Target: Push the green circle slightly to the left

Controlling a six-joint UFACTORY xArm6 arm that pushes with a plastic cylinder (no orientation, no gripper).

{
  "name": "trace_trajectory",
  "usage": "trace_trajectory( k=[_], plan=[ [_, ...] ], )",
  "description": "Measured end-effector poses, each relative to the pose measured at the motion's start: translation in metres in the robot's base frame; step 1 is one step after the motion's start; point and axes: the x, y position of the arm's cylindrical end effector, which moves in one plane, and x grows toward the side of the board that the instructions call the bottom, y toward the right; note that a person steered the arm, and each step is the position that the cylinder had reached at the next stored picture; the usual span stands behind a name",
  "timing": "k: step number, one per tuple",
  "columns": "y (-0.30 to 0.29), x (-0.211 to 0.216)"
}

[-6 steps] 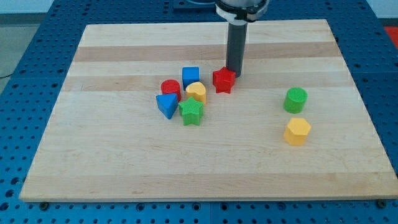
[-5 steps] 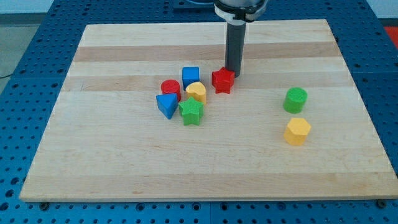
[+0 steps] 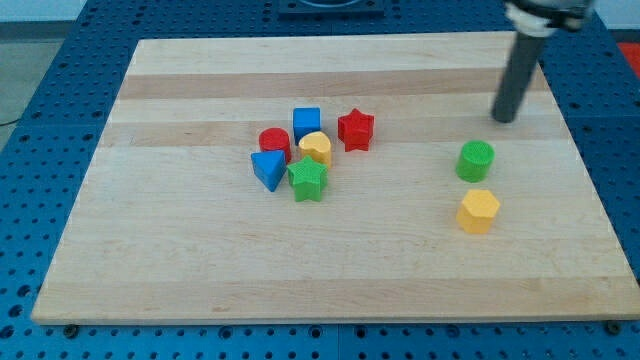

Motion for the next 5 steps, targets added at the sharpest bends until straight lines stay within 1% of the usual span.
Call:
trace_trajectory(
  k=[1,2,3,4,5],
  plan=[
    [0.071,0.003],
    [0.095,0.065],
    [0.073,0.081],
    [0.028,0.081],
    [-0.006,0.081]
  ],
)
